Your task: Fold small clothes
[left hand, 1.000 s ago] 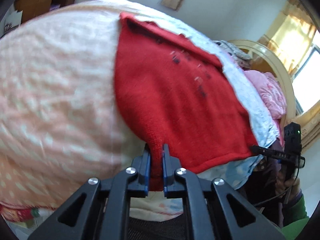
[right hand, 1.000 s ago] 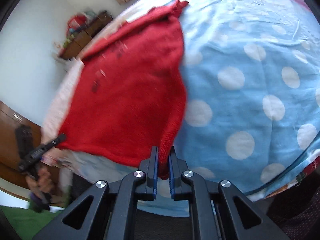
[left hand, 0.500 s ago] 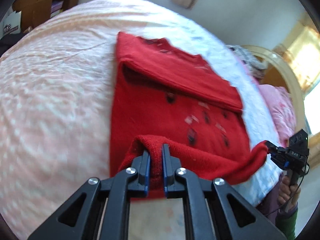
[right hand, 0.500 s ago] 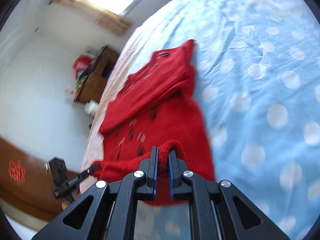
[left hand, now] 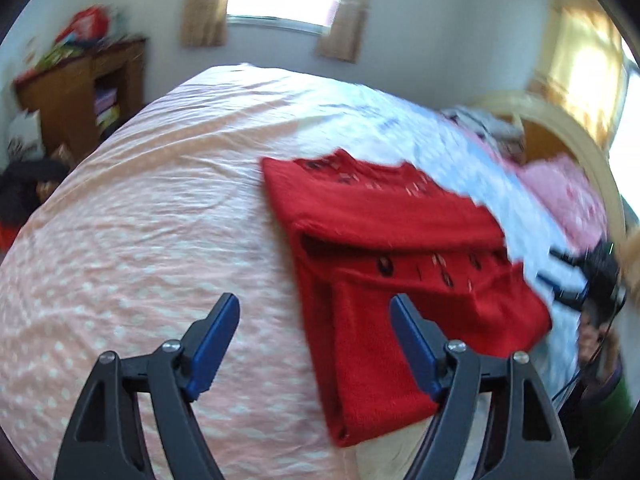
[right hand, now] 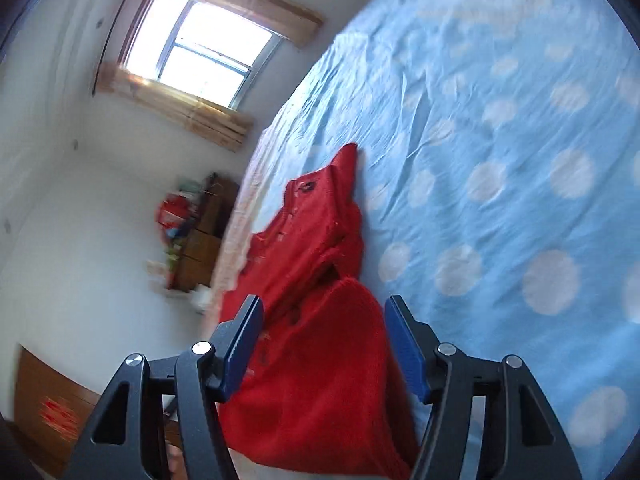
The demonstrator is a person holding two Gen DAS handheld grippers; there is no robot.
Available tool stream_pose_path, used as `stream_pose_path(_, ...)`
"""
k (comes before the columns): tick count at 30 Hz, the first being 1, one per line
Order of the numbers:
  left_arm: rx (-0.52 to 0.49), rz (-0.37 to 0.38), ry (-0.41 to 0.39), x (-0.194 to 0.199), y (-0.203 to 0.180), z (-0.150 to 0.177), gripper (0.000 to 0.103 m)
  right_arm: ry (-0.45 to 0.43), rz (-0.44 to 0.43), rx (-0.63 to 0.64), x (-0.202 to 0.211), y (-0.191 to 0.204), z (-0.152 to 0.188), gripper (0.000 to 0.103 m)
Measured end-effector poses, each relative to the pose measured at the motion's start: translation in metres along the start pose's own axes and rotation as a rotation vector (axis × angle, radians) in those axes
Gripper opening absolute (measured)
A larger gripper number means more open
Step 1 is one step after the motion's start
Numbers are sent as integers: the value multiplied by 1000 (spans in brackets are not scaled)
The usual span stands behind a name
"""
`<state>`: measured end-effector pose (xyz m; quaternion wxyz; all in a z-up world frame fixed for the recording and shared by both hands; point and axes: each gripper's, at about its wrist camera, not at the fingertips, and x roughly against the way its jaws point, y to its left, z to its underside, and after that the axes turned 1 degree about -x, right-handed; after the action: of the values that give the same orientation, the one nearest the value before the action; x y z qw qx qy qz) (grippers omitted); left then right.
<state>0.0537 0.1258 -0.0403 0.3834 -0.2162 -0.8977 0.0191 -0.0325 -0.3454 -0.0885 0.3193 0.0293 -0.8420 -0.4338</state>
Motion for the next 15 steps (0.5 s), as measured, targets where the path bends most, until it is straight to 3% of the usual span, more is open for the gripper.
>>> stream_pose_path(3,-56,17,2,-20,-20,0,77,-50,97,144,18,21,18,64)
stream_pose_path(7,-39,38,18,-48,-28,-2,64,-107,186,284,41,37,32,64)
stream_pose_path(15,-3,43,63,-70,-33,5,61,-122,233,348,52,43,43,64)
